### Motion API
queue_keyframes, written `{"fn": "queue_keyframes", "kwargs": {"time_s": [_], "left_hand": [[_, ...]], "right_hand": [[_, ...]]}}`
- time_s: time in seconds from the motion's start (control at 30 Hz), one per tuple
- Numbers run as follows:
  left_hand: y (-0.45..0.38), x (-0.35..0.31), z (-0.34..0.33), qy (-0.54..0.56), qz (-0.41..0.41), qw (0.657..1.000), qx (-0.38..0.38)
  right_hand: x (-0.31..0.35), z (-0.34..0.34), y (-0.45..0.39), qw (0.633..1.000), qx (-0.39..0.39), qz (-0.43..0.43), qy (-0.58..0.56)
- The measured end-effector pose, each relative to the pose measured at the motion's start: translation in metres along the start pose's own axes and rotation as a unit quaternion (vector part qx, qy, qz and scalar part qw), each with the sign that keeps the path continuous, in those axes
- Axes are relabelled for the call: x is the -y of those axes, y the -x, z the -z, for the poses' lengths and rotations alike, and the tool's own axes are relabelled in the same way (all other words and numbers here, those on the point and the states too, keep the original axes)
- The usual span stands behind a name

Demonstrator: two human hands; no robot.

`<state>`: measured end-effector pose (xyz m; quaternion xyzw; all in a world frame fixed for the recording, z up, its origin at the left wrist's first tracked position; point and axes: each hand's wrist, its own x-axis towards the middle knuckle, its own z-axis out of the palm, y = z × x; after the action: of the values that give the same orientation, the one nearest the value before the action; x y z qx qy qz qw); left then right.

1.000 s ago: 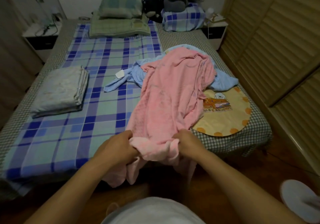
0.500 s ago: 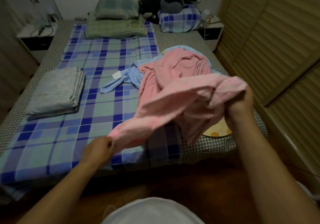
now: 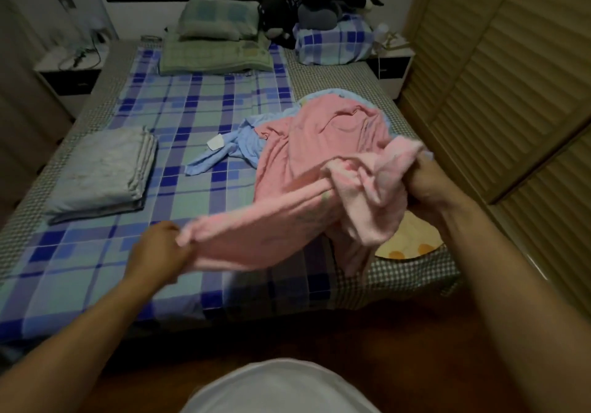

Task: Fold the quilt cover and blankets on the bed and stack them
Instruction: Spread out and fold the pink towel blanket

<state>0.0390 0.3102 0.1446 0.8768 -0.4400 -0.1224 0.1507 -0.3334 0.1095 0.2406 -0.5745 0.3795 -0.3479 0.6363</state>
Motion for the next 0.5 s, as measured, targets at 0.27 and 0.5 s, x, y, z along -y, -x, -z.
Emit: {"fn": "queue_keyframes", "kwargs": {"time_s": [0.27, 0.5], "left_hand": [[-0.05, 0.027, 0.033, 0.049, -0.007, 0.999, 0.002], [-0.03, 0.03, -0.024, -0.172, -0.253, 0.931, 0.2]], "right_hand": [[-0.132, 0.021, 0.006, 0.728, 0.242, -0.091, 0.635], [-0.154, 0.051, 0.0, 0.758, -0.365, -0.026, 0.54]]}}
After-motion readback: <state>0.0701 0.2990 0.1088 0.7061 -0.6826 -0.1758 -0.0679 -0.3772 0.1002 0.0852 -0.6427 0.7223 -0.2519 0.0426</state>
